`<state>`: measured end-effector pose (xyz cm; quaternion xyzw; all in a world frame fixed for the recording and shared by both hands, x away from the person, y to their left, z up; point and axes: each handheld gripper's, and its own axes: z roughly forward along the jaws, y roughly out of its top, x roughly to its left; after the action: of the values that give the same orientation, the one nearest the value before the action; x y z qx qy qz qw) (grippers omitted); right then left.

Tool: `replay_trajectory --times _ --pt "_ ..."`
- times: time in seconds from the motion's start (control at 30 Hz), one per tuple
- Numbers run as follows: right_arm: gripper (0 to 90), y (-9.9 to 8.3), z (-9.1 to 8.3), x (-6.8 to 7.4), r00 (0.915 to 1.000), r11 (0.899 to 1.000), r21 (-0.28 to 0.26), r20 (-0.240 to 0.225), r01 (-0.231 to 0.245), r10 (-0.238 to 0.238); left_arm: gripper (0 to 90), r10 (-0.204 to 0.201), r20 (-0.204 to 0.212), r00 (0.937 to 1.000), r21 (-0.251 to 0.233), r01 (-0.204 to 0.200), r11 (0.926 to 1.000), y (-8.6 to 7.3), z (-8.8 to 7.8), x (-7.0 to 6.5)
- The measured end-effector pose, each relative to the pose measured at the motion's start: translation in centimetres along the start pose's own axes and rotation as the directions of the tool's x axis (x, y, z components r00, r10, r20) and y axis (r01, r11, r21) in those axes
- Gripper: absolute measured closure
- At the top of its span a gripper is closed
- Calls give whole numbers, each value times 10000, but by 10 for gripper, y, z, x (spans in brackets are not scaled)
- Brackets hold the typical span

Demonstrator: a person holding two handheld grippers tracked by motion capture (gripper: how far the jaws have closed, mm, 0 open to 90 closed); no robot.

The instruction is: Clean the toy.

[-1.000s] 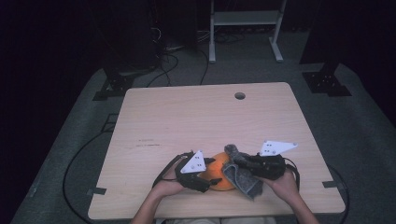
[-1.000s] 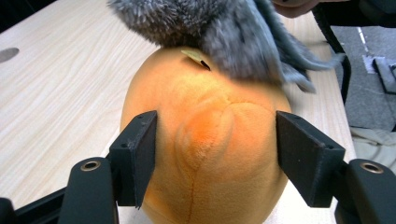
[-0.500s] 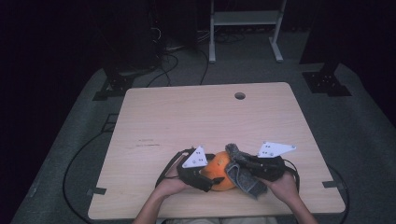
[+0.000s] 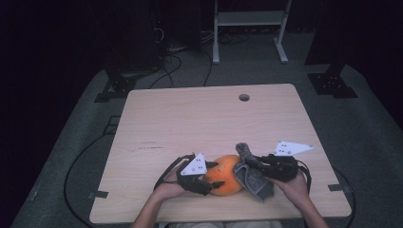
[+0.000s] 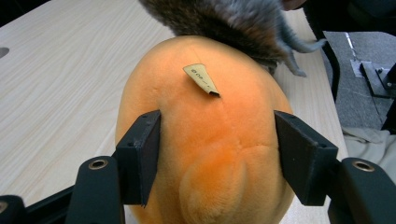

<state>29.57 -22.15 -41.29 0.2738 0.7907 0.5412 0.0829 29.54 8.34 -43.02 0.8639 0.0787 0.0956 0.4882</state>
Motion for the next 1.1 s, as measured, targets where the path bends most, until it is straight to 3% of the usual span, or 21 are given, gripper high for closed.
replay_trajectory --times 0.07,0.13,0.23,0.37,0.43,0.53,0.63,0.7,0.8,0.83,1.03,1.1 --pt "772 3 9 5 9991 9998 15 -388 176 -176 357 -46 81 10000 7 46 10000 -2 -2 1" --pt "772 0 18 6 9987 9993 127 -382 348 -343 358 -72 191 9998 71 71 9999 -5 -5 3" --pt "773 -3 18 2 9986 9998 116 -495 172 -166 358 -82 255 9996 78 80 9999 -6 -7 4" --pt "772 -16 9 -15 9984 9972 529 256 -525 512 358 103 460 9989 39 -105 9999 -10 -8 4" --pt "772 -15 4 -18 9967 9968 118 172 -790 787 359 198 496 9986 49 -200 9998 -10 -7 2" --pt "771 -7 4 -14 9974 9967 -417 -186 -702 695 359 398 574 9976 104 -405 9991 -9 -6 1" --pt "772 -11 18 -12 9991 9990 164 -114 -412 414 348 225 625 9978 3 -226 9997 -12 -7 3" --pt "773 -16 20 -18 9963 9965 166 -230 -822 826 344 116 662 9977 -19 -115 9999 -12 -8 5" --pt "772 -22 17 -25 9968 9936 850 359 -741 712 343 158 738 9971 41 -161 9999 -14 -12 6" --pt "772 -24 15 -26 9966 9925 942 361 -776 745 342 171 740 9971 71 -177 9998 -14 -13 7" --pt "772 -18 9 -22 9966 9961 298 97 -827 824 323 17 580 9983 -107 -11 9999 -15 -9 5" --pt "772 -18 13 -19 9973 9963 448 36 -735 734 323 84 601 9982 -56 -81 10000 -15 -11 7"
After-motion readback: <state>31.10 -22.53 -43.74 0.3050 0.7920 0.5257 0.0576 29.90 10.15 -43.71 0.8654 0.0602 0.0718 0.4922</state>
